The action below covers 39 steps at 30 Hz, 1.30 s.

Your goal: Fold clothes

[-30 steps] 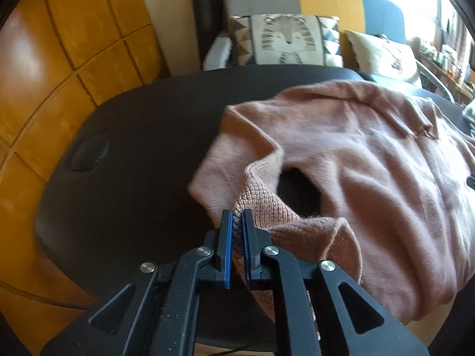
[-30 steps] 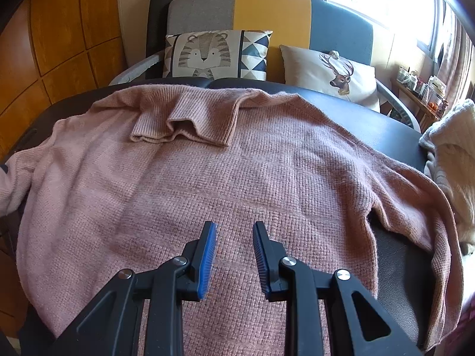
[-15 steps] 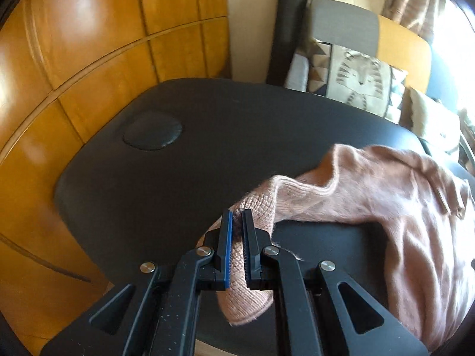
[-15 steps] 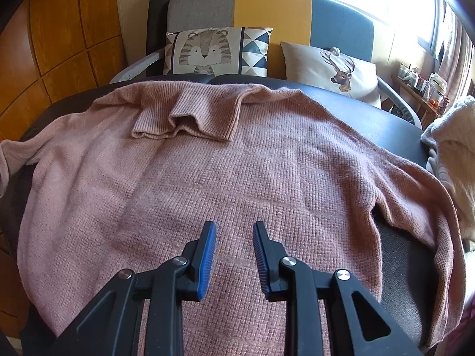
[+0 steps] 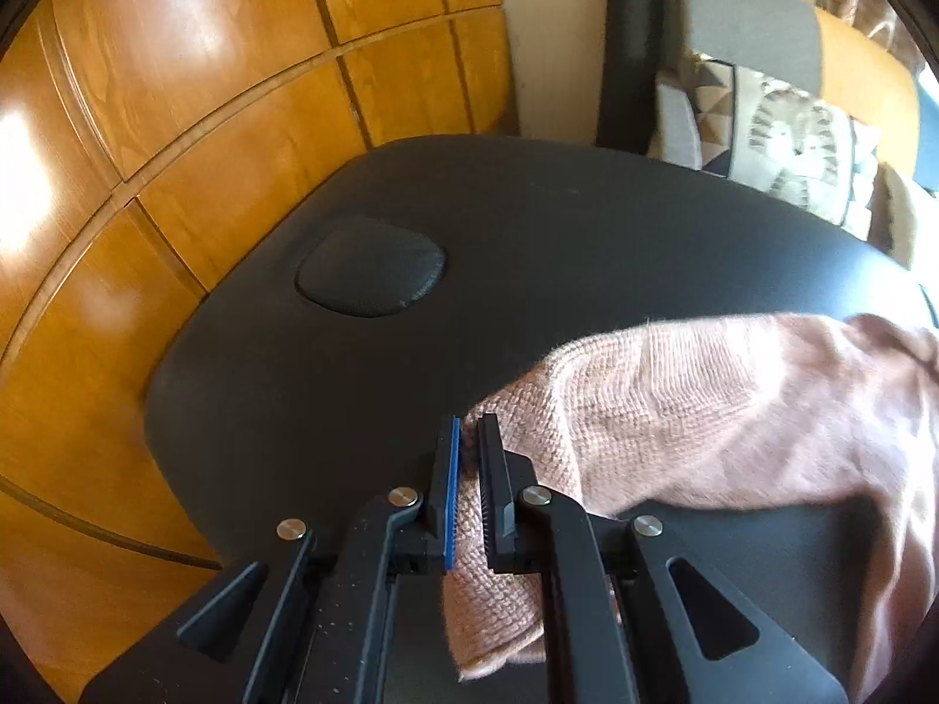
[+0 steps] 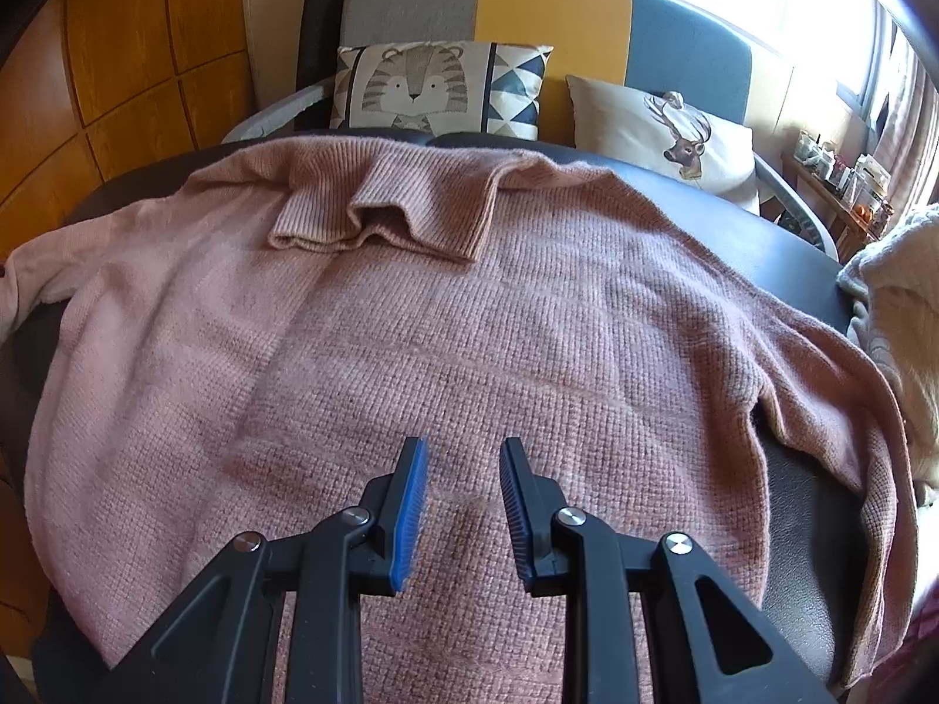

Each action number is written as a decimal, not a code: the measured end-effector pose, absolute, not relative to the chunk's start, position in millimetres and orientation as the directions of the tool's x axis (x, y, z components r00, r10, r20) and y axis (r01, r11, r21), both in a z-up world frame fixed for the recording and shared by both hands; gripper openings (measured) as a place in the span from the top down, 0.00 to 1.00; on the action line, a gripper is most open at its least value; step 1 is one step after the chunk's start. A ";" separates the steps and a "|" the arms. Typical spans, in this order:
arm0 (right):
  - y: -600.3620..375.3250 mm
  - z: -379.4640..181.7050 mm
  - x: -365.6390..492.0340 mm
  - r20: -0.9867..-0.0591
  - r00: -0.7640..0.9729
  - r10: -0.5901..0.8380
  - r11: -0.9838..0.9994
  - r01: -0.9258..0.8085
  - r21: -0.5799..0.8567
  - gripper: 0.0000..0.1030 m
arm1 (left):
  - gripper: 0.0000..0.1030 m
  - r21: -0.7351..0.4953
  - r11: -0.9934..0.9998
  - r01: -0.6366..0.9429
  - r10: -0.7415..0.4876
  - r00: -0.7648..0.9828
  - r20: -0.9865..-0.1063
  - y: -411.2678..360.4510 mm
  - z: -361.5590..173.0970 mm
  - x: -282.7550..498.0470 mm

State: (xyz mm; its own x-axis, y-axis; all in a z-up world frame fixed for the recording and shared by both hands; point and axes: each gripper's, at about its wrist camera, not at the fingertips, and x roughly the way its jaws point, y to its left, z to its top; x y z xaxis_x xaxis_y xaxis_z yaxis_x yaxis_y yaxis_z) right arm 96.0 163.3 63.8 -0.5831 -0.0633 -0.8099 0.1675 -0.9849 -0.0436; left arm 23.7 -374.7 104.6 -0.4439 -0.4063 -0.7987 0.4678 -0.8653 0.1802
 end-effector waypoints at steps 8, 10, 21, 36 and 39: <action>160.4 56.8 92.9 -0.825 -0.563 -0.043 -0.987 0.153 -0.054 0.75 | 0.94 0.253 -0.812 0.525 -0.480 -0.355 -0.802 -407.9 83.5 -3.9; 159.4 55.6 92.4 -0.827 -0.561 -0.039 -0.986 0.154 -0.057 0.75 | 0.93 0.274 -0.791 0.547 -0.498 -0.314 -0.808 -418.4 77.0 -6.6; 158.1 49.4 92.5 -0.815 -0.577 -0.051 -0.988 0.150 -0.045 0.75 | 0.93 0.137 -0.901 0.412 -0.362 -0.539 -0.761 -349.5 95.2 2.5; 169.5 51.1 97.6 -0.810 -0.573 -0.127 -0.984 0.174 0.031 0.75 | 0.92 0.070 -0.967 -0.244 0.085 -0.573 -0.815 -20.7 45.2 -15.2; 178.7 58.3 98.0 -0.792 -0.585 -0.176 -0.979 0.186 0.081 0.75 | 0.92 0.073 -0.955 -0.287 0.100 -0.543 -0.833 13.3 24.6 -16.1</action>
State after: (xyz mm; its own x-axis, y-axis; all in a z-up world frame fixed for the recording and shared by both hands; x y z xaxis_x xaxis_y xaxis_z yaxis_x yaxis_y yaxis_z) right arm 98.0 178.7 58.3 -0.5849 -0.1763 -0.7917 0.1858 -0.9793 0.0807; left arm -16.1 13.3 24.6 -0.5434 0.1000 -0.8335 -0.2875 -0.9550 0.0728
